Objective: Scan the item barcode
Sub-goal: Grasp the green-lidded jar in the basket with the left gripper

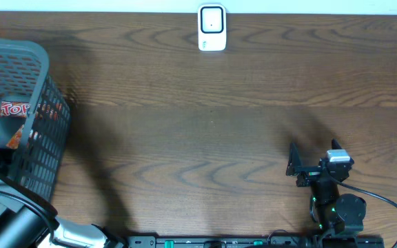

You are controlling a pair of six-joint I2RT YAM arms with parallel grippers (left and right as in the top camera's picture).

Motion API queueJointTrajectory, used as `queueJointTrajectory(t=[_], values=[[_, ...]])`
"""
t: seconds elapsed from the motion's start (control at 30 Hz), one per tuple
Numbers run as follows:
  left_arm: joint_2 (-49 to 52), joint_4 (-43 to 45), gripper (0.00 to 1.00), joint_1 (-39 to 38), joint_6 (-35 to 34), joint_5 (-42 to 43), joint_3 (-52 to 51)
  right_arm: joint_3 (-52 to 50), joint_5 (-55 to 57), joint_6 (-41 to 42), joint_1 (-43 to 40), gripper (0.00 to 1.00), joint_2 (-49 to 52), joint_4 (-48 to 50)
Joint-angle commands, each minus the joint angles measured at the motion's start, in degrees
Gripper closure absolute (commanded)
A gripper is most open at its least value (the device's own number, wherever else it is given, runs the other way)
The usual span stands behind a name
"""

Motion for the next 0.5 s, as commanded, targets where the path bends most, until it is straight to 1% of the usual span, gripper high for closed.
queueJointTrajectory(t=[0.0,0.2,0.23,0.3,0.37,0.47], values=[[-3.87,-3.87,0.24,0.46,0.13,4.17,6.38,-0.20,0.28,-0.48,-0.39,0.01,-0.13,-0.07],[-9.88,-9.44,0.24,0.46,0.17,9.51,14.97,-0.20,0.28,-0.46,-0.39,0.01,-0.13,-0.07],[-11.08,-9.51,0.22,0.46,0.48,9.44,15.72,-0.20,0.28,-0.48,-0.39,0.01,-0.13,-0.07],[-12.94,-9.05,0.10,0.46,1.22,8.28,15.85,-0.20,0.28,-0.48,-0.39,0.01,-0.13,-0.07],[-13.31,-9.44,0.02,0.44,1.22,6.69,15.82,-0.20,0.28,-0.48,-0.39,0.01,-0.13,-0.07],[-12.39,-9.75,0.00,0.46,1.22,6.54,14.95,-0.20,0.28,-0.48,-0.39,0.01,-0.13,-0.07]])
